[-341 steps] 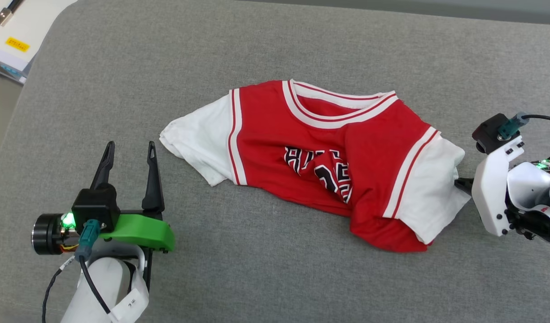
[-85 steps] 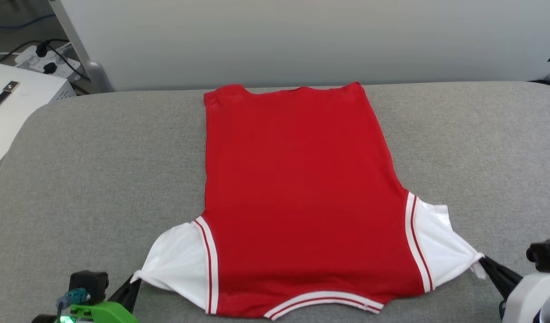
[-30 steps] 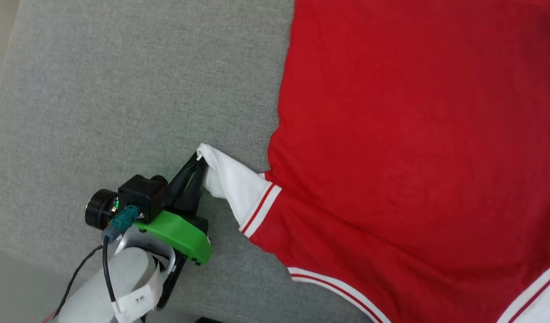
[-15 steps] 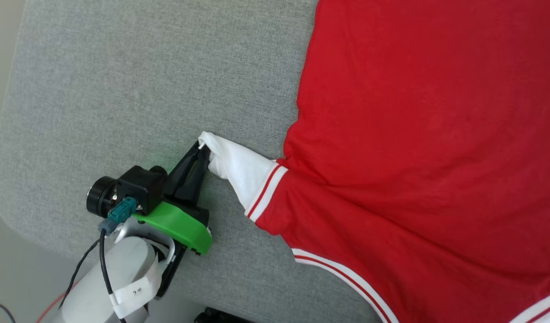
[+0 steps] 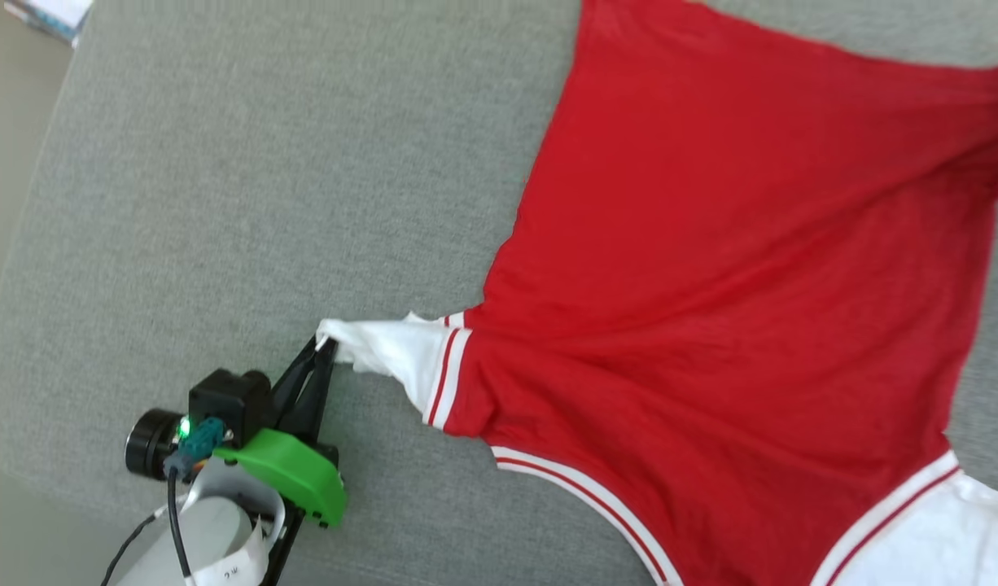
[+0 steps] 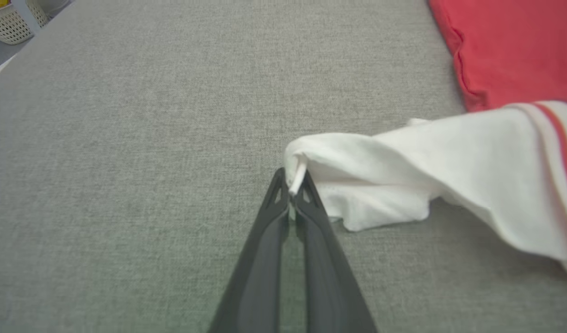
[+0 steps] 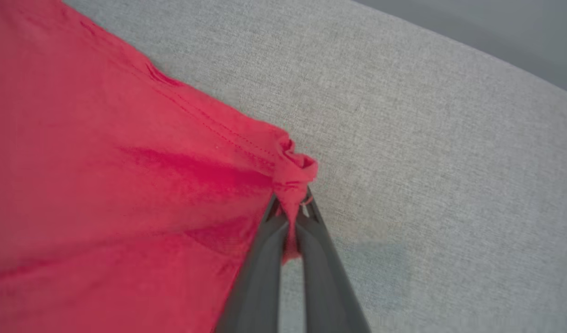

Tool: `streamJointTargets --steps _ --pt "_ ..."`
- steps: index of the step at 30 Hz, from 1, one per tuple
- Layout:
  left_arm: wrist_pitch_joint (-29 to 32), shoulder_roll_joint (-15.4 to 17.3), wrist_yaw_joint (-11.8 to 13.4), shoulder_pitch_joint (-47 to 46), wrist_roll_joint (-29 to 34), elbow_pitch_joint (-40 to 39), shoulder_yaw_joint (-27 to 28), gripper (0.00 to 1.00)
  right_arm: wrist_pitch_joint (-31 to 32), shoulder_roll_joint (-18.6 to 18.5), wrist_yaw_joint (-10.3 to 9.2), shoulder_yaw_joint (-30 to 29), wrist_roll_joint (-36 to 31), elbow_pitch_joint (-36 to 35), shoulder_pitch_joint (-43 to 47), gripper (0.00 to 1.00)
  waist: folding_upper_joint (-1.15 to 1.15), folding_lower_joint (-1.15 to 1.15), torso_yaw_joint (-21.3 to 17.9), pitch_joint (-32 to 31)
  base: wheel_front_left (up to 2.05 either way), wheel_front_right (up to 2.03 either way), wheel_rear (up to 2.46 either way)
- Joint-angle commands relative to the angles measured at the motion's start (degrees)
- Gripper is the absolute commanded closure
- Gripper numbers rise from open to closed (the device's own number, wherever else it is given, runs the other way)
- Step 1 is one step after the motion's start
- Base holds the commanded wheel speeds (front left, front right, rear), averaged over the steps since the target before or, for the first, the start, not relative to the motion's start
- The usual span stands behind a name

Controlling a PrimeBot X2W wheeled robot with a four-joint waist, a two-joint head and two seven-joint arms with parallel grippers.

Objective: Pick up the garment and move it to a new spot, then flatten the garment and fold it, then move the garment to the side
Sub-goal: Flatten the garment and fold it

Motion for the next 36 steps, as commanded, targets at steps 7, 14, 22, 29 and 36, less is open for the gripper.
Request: streamJointTargets --steps 7,14,22,29,36 --pt "0.3 1.6 1.9 5.1 -0.6 -0.2 0.8 1.00 -5.3 -6.1 -0.04 -0.4 7.1 -9.3 16.5 1.00 0.00 0.00 -8.2 -10.6 0.00 0.00 0.00" --pt "0.8 3.2 3.3 8.7 -1.8 -1.1 1.5 1.00 -8.4 -7.7 -0.04 -5.7 9.5 -17.1 35.6 1.00 0.00 0.00 -11.4 -14.0 0.00 0.00 0.00" --pt "1.3 4.1 4.4 10.5 -2.4 -2.8 1.9 1.00 -9.0 -2.7 -0.04 -12.2 9.1 -22.9 54.7 1.00 0.00 0.00 -12.6 -14.6 0.00 0.00 0.00" --pt "1.9 4.4 4.6 10.2 -2.3 -3.5 1.6 1.00 -11.4 4.3 -0.04 -11.7 6.4 -19.3 61.7 1.00 0.00 0.00 -12.5 -13.5 0.00 0.00 0.00" --pt "2.3 4.6 5.0 10.1 -2.2 -3.9 1.2 1.00 -14.8 6.0 -0.04 -14.2 5.9 -17.6 60.2 0.00 0.00 0.00 -12.6 -14.5 0.00 0.00 0.00"
